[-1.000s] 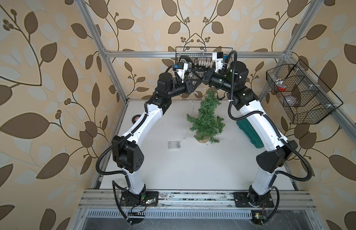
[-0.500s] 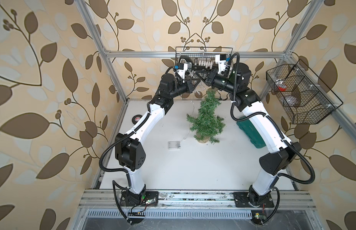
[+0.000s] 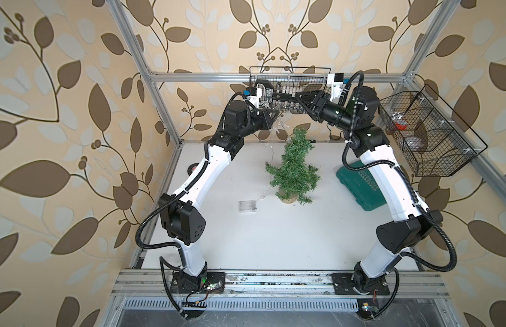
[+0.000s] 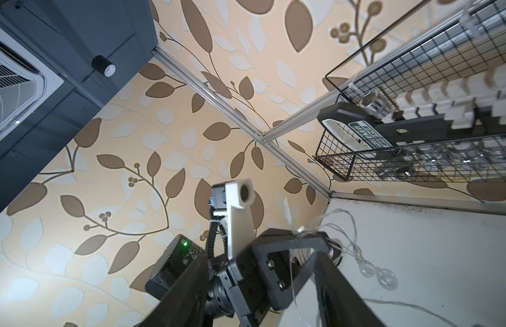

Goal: Remove string lights from the small christmas tree
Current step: Remove the light string from the Christmas tree.

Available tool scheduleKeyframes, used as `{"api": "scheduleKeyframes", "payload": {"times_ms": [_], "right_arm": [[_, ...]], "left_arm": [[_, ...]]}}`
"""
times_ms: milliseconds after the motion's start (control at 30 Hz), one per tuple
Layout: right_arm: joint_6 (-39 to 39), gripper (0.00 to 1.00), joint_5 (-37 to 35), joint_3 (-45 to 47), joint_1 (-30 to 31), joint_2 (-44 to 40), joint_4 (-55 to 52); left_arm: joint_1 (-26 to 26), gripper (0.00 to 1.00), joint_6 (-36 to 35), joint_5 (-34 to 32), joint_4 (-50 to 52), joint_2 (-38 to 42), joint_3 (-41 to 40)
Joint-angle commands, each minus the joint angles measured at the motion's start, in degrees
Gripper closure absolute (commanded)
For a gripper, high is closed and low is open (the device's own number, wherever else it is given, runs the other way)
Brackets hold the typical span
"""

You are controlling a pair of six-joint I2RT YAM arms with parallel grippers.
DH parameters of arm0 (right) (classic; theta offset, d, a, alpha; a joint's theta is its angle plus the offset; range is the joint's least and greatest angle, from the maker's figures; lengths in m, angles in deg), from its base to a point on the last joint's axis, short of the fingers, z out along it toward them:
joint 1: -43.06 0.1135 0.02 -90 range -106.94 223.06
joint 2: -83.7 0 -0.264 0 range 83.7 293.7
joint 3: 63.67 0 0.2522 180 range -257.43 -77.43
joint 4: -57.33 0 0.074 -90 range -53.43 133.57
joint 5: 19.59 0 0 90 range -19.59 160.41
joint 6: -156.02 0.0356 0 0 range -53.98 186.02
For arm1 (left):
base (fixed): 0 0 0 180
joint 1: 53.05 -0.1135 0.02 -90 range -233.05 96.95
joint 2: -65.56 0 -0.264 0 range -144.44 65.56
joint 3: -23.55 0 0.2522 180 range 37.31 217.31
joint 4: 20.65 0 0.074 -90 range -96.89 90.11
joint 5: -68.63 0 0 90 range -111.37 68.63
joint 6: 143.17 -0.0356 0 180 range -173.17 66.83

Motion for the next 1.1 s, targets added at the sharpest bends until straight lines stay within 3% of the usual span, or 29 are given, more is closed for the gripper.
{"api": "scheduleKeyframes", "payload": {"times_ms": [0, 133, 300, 600, 733, 833, 933, 1067], "right_arm": [[-1.69, 0.41, -0.57, 4.84, -2.08, -5.72, -2.62], [-1.33, 0.41, -3.09, 17.1, -6.18, -13.71, -3.1], [-2.18, 0.41, -5.44, 29.42, -9.55, -21.42, -7.37], [-5.0, 0.41, -6.38, 47.11, -9.7, -32.28, -10.9], [-6.61, 0.41, -5.07, 50.12, -9.7, -33.98, -11.96], [-7.76, 0.41, -4.45, 50.26, -9.75, -34.47, -13.04], [-8.68, 0.41, -4.45, 50.12, -9.89, -34.74, -14.54], [-7.71, 0.41, -3.71, 51.25, -9.97, -34.57, -14.65]], "left_arm": [[-0.86, 1.0, -2.16, -0.5, 1.95, -0.31, 8.9], [-2.17, 1.0, -2.48, -0.21, 4.44, -2.77, 14.13], [-7.78, 1.0, 2.31, 0.22, 6.2, -2.9, 16.2], [-15.41, 1.0, 3.66, 2.32, 13.58, 1.42, 11.23], [-15.37, 1.0, 3.53, 6.63, 11.72, 4.18, 5.68], [-14.75, 1.0, 3.26, 7.53, 7.93, 8.55, -5.01], [-14.7, 1.0, 4.16, 6.58, 4.62, 14.0, -15.22], [-14.75, 1.0, 1.41, 2.21, 8.11, 20.49, -24.11]]}}
